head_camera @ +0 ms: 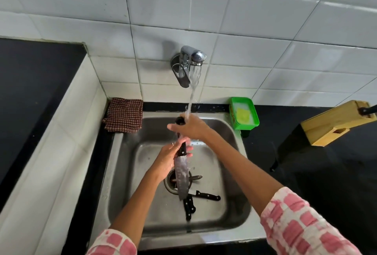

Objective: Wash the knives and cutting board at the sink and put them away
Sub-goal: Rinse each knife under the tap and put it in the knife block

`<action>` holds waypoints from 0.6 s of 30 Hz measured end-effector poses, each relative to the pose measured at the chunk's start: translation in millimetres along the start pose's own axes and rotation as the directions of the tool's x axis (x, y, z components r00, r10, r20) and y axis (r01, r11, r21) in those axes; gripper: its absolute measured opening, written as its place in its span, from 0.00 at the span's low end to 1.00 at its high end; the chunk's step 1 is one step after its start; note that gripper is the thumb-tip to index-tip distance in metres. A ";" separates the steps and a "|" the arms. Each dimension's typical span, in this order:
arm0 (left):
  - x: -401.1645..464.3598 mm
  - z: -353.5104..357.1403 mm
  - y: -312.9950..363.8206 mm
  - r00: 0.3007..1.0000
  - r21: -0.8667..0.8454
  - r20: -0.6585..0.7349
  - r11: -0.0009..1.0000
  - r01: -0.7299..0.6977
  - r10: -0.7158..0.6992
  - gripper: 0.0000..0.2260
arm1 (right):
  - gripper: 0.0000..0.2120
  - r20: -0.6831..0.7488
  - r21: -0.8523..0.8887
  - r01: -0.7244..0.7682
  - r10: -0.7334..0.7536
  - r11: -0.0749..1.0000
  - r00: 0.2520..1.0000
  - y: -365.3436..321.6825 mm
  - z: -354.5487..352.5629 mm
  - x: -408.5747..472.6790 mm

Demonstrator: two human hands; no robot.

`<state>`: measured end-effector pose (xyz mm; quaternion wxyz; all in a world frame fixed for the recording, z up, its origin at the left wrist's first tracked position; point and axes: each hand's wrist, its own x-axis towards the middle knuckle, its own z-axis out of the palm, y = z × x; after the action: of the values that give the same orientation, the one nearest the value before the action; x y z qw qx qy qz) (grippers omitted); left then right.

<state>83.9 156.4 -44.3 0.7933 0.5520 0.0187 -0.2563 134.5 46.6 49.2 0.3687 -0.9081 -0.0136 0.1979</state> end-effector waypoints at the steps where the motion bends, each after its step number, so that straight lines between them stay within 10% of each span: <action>1: -0.3 -4.6 -3.0 1.000 0.006 -0.007 1.000 0.029 -0.029 0.30 | 0.11 0.083 0.014 0.033 -0.034 0.999 0.996 0.2 -3.9 -3.6; 9: -8.3 -15.1 -13.0 0.998 -0.177 0.069 0.984 0.014 -0.001 0.29 | 0.15 -0.098 -0.313 0.110 -0.148 0.943 0.984 -1.7 9.5 -7.3; 18: -8.1 -17.6 8.0 0.996 0.031 0.001 0.995 0.093 -0.093 0.08 | 0.17 -0.377 0.004 0.006 -0.004 1.000 0.926 6.4 -36.9 -18.2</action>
<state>84.7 177.2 -41.8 0.7719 0.5622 0.0397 -0.2940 130.6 14.3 75.2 0.3671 -0.9283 0.0554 0.0189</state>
